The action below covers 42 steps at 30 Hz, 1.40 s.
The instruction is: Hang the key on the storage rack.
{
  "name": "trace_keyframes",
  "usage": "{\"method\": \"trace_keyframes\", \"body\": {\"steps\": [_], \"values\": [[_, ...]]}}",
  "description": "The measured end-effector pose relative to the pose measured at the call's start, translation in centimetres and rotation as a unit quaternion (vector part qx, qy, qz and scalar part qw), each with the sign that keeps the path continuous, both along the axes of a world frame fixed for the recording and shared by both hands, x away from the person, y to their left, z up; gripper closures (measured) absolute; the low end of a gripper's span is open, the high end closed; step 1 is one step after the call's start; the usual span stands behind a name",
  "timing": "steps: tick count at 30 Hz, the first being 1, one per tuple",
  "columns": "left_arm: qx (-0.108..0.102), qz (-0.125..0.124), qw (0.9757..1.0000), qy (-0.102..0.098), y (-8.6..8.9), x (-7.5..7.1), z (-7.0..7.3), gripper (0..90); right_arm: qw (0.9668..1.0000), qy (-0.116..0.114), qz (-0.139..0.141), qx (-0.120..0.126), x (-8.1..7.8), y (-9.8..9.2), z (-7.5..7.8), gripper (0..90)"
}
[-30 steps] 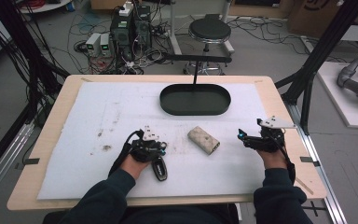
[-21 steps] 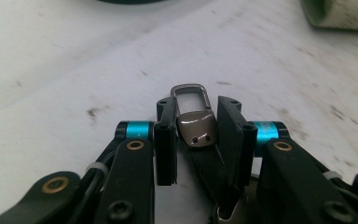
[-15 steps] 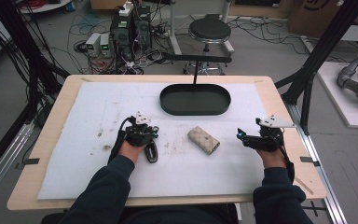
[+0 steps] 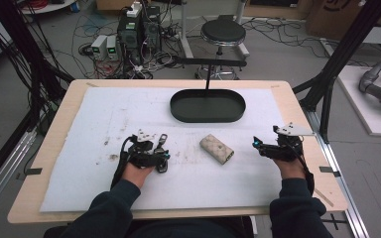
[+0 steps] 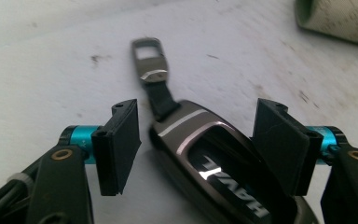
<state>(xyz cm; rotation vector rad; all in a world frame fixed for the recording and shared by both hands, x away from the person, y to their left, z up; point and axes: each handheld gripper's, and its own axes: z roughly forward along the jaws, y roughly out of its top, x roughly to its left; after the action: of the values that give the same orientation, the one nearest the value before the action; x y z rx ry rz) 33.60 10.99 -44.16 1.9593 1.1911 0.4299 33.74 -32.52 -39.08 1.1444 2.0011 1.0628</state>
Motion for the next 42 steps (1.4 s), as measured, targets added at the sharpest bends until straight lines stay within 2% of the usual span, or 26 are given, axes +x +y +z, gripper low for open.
{"method": "trace_keyframes", "body": {"steps": [2, 6, 8, 14, 16, 17, 18, 20, 21, 22, 23, 24, 26, 28, 32, 33, 37, 40, 41, 42], "values": [[0.011, -0.015, 0.9998, 0.004, -0.6, -0.6, -0.4, 32.1, 1.0, -0.004, 0.002, -0.001, 0.0, 0.0, 0.1, 17.1], [0.013, -0.025, 0.9995, 0.012, -0.5, -0.4, -0.3, 35.5, 1.0, -0.001, 0.002, -0.002, 0.1, 0.0, 0.0, 17.2], [0.022, -0.028, 0.9993, 0.008, 0.0, 0.0, -0.2, 35.4, 1.0, -0.001, 0.003, -0.003, 0.1, 0.0, -0.1, 17.1], [0.055, -0.001, 0.9984, 0.01, 2.1, 0.9, 0.0, 29.4, 1.0, 0.0, 0.003, -0.002, 0.1, -0.1, -0.1, 17.1], [0.052, 0.009, 0.9983, 0.026, 2.7, 1.0, 0.0, 26.6, 1.0, 0.0, 0.003, -0.003, 0.1, -0.1, -0.1, 17.2], [0.048, 0.008, 0.9984, 0.028, 2.8, 0.9, -0.1, 26.6, 1.0, 0.0, 0.003, -0.003, 0.1, -0.1, -0.1, 17.2], [0.053, 0.004, 0.9982, 0.028, 2.8, 0.8, 0.0, 26.7, 1.0, 0.0, 0.003, -0.003, 0.1, -0.1, -0.1, 17.1], [0.054, -0.005, 0.9981, 0.03, 2.9, 0.9, 0.1, 31.8, 1.0, 0.001, 0.004, -0.003, 0.1, 0.0, -0.1, 17.1], [0.057, -0.015, 0.9978, 0.031, 2.9, 0.9, 0.2, 37.2, 1.0, 0.001, 0.004, -0.004, 0.1, 0.0, -0.1, 17.1], [0.06, -0.026, 0.9973, 0.032, 3.0, 1.0, 0.4, 37.2, 1.0, 0.001, 0.004, -0.004, 0.1, 0.0, -0.1, 17.1], [0.061, -0.034, 0.997, 0.032, 3.1, 1.0, 0.5, 45.2, 1.0, 0.001, 0.005, -0.004, 0.1, 0.0, -0.1, 17.2], [0.06, -0.044, 0.9966, 0.037, 3.3, 1.2, 0.5, 47.8, 1.0, 0.001, 0.004, -0.004, 0.1, 0.0, -0.1, 17.1], [0.052, -0.045, 0.9968, 0.041, 3.5, 1.3, 0.5, 47.8, 1.0, 0.001, 0.004, -0.002, 0.1, 0.0, -0.1, 17.1], [0.05, -0.048, 0.9968, 0.039, 3.6, 1.3, 0.5, 47.8, 1.0, 0.001, 0.004, -0.003, 0.1, 0.0, -0.1, 17.2], [0.05, -0.047, 0.9975, 0.015, 3.4, 1.6, 0.3, 44.6, 1.0, 0.002, 0.005, -0.003, 0.1, 0.0, -0.2, 17.1], [0.05, -0.042, 0.9978, 0.009, 3.3, 1.7, 0.1, 37.9, 1.0, 0.003, 0.005, -0.004, 0.1, 0.0, -0.2, 17.2], [0.064, -0.041, 0.9971, -0.001, 3.1, 2.0, -0.4, 33.5, 1.0, 0.004, 0.007, -0.004, 0.2, 0.1, -0.2, 17.2], [0.065, -0.045, 0.9969, -0.001, 3.0, 1.9, -0.3, 36.9, 1.0, 0.004, 0.007, -0.004, 0.2, 0.1, -0.2, 17.1], [0.068, -0.057, 0.9961, -0.004, 2.9, 1.7, -0.2, 47.9, 0.9999, 0.006, 0.009, -0.002, 0.2, 0.2, -0.3, 17.2], [0.076, -0.057, 0.9955, -0.006, 2.7, 1.6, -0.1, 48.0, 0.9999, 0.006, 0.01, -0.003, 0.2, 0.2, -0.3, 17.2]]}}
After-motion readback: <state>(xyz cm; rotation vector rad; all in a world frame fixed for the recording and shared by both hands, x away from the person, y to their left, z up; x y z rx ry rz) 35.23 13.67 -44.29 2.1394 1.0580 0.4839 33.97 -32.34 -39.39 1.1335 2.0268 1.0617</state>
